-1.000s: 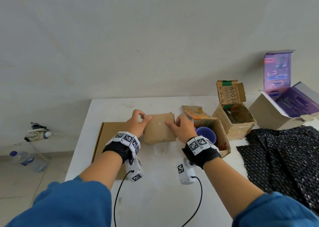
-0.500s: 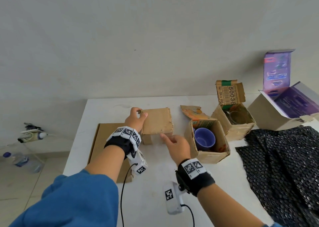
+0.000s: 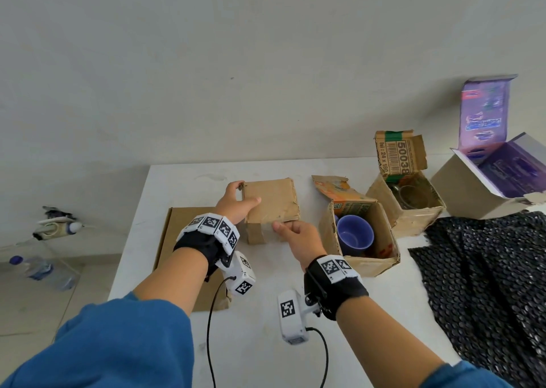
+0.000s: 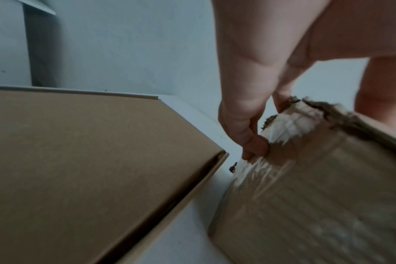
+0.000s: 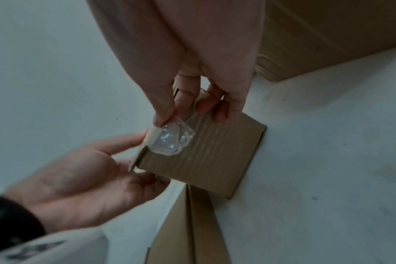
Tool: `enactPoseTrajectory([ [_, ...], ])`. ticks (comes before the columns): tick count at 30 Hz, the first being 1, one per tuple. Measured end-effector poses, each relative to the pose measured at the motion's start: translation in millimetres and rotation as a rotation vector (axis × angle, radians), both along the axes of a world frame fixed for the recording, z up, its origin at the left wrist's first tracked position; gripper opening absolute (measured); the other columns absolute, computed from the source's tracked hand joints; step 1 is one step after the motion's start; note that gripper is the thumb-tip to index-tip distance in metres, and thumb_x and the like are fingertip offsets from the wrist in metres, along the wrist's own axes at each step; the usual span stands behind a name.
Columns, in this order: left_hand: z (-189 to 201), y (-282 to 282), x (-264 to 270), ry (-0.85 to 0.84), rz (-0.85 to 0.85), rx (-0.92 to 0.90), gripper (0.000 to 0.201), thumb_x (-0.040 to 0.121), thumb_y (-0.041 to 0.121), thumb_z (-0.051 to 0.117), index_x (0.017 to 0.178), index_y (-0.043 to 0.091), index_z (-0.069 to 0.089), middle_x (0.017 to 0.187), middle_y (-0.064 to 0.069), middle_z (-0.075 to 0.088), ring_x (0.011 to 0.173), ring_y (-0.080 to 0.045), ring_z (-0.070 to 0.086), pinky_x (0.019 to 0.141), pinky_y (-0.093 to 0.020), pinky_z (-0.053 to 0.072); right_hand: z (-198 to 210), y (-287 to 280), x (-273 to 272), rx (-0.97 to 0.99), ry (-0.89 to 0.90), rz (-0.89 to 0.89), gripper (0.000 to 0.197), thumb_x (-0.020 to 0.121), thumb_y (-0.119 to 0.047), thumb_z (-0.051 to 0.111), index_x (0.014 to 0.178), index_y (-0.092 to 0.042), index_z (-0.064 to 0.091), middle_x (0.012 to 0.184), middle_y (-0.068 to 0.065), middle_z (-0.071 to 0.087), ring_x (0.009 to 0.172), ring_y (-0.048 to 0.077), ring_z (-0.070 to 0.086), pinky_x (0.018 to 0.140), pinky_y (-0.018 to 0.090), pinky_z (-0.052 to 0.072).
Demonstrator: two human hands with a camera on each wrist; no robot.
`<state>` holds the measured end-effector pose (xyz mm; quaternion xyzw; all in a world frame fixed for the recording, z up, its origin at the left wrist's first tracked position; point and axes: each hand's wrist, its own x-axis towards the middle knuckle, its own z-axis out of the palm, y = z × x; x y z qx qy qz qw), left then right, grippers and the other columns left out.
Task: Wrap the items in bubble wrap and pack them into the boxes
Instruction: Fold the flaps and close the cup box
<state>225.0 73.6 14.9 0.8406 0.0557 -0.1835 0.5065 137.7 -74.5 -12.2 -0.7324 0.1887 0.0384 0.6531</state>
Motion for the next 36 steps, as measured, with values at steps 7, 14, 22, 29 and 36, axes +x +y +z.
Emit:
enactPoseTrajectory([
  [7,1.2,1.8,-3.9,-0.041,-0.060,0.029,0.073,0.082,0.036,0.070,0.139,0.025,0.027,0.117,-0.001,0.050,0.099,-0.024,0.058,0.087,-0.034,0.050,-15.8,-0.3,0.0,-0.297,-0.073,0.055,0.029,0.088,-0.028,0.064,0.081,0.000,0.072,0.082,0.018,0.070,0.077,0.023,0.061,0.068,0.020,0.044],
  [14,2.4,4.4,-1.9,-0.044,-0.085,0.071,0.074,0.082,0.038,0.069,0.140,0.022,0.026,0.116,-0.008,0.056,0.092,-0.022,0.056,0.081,-0.030,0.046,-21.4,8.7,4.9,-0.560,-0.074,-0.013,0.018,0.089,-0.026,0.062,0.082,-0.009,0.060,0.098,0.014,0.055,0.081,0.018,0.048,0.071,0.019,0.032],
  [22,-2.1,2.2,2.1,-0.035,-0.036,0.055,0.073,0.084,0.041,0.067,0.142,0.022,0.027,0.128,-0.005,0.054,0.110,-0.025,0.057,0.087,-0.030,0.044,-25.1,-5.6,10.0,-0.656,-0.114,0.037,0.009,0.080,-0.009,0.068,0.079,-0.003,0.061,0.099,0.011,0.053,0.080,0.021,0.053,0.082,0.028,0.046],
  [29,-0.1,-0.5,4.2,-0.031,-0.011,0.048,0.070,0.084,0.039,0.066,0.141,0.021,0.030,0.131,-0.004,0.052,0.113,-0.026,0.054,0.081,-0.027,0.040,7.9,-34.9,3.6,-0.539,-0.201,0.297,0.059,0.071,-0.013,0.075,0.109,-0.020,0.029,0.114,-0.001,0.031,0.093,0.013,0.051,0.075,0.022,0.053],
  [36,-1.8,1.6,6.6,-0.028,-0.030,0.061,0.071,0.083,0.041,0.067,0.141,0.023,0.029,0.129,-0.006,0.053,0.110,-0.026,0.056,0.084,-0.029,0.044,18.1,-31.1,26.3,-0.438,-0.170,0.253,0.099,0.067,-0.054,0.076,0.143,-0.025,0.019,0.127,-0.004,0.038,0.109,0.012,0.046,0.088,0.025,0.047],
])
